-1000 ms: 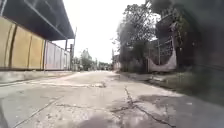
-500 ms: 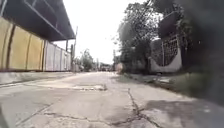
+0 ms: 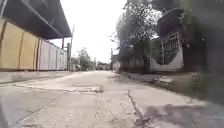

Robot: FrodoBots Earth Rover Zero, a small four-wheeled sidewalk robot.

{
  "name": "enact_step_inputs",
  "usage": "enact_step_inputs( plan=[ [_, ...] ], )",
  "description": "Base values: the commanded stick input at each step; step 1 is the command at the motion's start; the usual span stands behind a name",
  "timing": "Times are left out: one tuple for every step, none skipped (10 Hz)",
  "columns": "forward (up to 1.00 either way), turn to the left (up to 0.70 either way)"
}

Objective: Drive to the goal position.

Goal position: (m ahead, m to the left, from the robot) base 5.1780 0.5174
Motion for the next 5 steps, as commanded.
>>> enact_step_inputs(
  plan=[
    [0.7,0.0],
    [0.7,0.0],
    [0.7,0.0],
    [0.7,0.0],
    [0.7,0.0]
  ],
)
